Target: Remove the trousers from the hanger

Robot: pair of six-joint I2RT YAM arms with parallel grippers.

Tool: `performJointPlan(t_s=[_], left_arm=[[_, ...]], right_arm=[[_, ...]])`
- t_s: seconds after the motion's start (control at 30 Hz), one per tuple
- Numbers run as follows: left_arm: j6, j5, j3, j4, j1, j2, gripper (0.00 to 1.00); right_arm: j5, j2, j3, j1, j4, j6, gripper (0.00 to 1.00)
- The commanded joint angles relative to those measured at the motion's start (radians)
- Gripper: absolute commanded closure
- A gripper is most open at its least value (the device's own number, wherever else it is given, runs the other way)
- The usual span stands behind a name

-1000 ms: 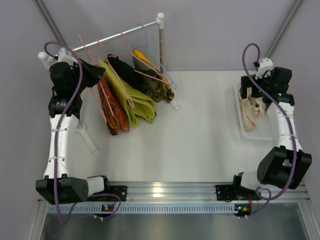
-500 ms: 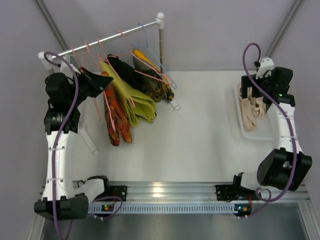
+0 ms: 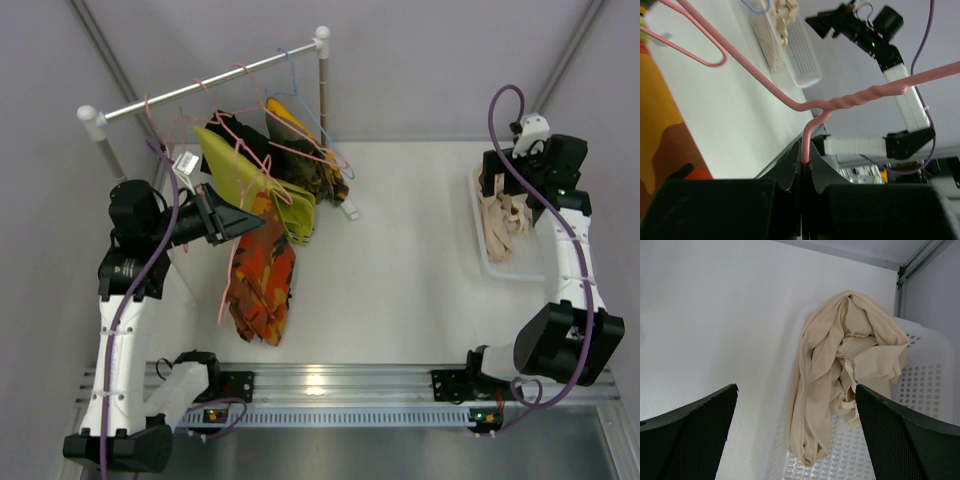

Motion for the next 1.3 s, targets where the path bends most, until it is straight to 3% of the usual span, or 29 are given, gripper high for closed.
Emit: performJointPlan(t_s=[0.0, 0.23, 0.5, 0.63, 0.73, 0.83, 1.0, 1.1, 1.27], left_arm=[[0.007, 0.19, -0.009, 0.092, -0.079, -0.019, 1.0], [0.06, 0.148, 0.0, 0.049, -0.328, 0.033, 1.0], [0.105, -0.076, -0.059, -0.065, -0.327, -0.112, 1.0], [0.14, -0.036, -0.095, -0.096, -0.325, -0.155, 1.0], [0.127, 0.029, -0.098, -0.006, -0.33, -0.128, 1.0], [0.085, 0.032, -0.073, 0.077, -0.372, -0.059, 1.0], [0.103, -0.002, 0.052, 0.128, -0.562, 0.145, 1.0], [0.195, -0.063, 0.245, 0.035, -0.737, 0.314, 1.0], [0.068, -0.177, 0.53, 0.151, -0.782, 0.559, 1.0]], right_arm=[[-0.043, -0.049, -0.01, 0.017, 0.054, 0.027, 0.0], [-0.037, -0.062, -0.019, 0.017, 0.048, 0.021, 0.01], [-0.031, -0.077, -0.039, 0.017, 0.05, 0.014, 0.0], [-0.038, -0.071, -0.042, 0.018, 0.051, 0.03, 0.01], [-0.04, -0.072, -0.041, 0.02, 0.054, 0.037, 0.0], [-0.04, -0.075, -0.036, 0.023, 0.056, 0.037, 0.01], [-0.032, -0.082, -0.03, 0.025, 0.059, 0.043, 0.01], [-0.02, -0.089, -0.038, 0.025, 0.062, 0.046, 0.01], [0.018, -0.129, -0.07, 0.023, 0.095, 0.067, 0.01]])
